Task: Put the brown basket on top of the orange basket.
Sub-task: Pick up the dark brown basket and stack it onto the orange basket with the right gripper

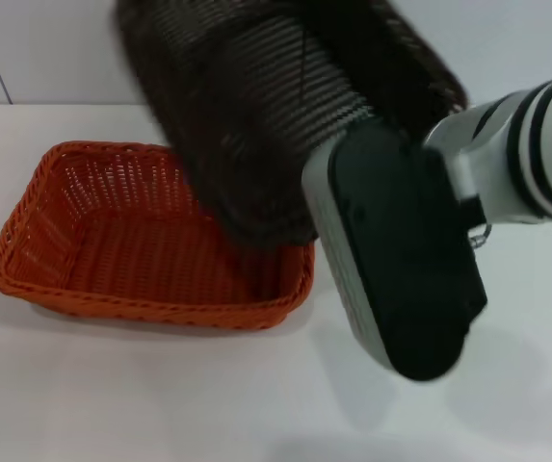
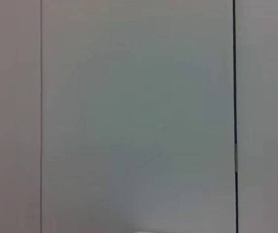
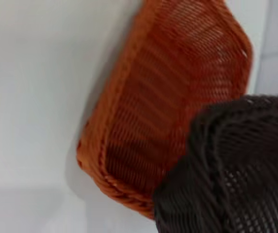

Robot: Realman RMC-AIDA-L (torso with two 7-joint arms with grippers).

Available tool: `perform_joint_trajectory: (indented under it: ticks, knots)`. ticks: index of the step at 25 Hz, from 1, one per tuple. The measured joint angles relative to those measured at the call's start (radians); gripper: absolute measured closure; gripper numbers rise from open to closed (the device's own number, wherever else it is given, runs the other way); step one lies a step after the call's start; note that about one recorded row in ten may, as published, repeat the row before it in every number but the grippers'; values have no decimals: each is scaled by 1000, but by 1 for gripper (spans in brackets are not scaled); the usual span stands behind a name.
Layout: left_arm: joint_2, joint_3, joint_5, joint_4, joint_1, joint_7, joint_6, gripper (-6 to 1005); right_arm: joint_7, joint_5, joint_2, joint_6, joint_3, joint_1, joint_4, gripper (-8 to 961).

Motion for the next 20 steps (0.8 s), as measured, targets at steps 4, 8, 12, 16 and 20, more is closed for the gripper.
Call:
perform_joint_trajectory:
  ticks: [4, 8, 12, 16, 20]
  knots:
    - [-1, -1, -1, 4, -3, -1, 14, 242, -185, 0, 0, 61, -25, -51, 5, 801]
    - [-2, -3, -11, 4, -8, -1, 16, 242, -344, 0, 1, 144, -48, -116, 21, 791]
    - [-2, -3, -13, 4, -11, -1, 15, 242, -408, 1, 1, 184, -64, -139, 54, 782]
    - [-3, -3, -15, 4, -23, -1, 8, 242, -471, 1, 0, 259, -81, -159, 96, 772]
    - [-4, -2, -18, 5, -30, -1, 5, 242, -488, 0, 1, 314, -94, -161, 112, 763]
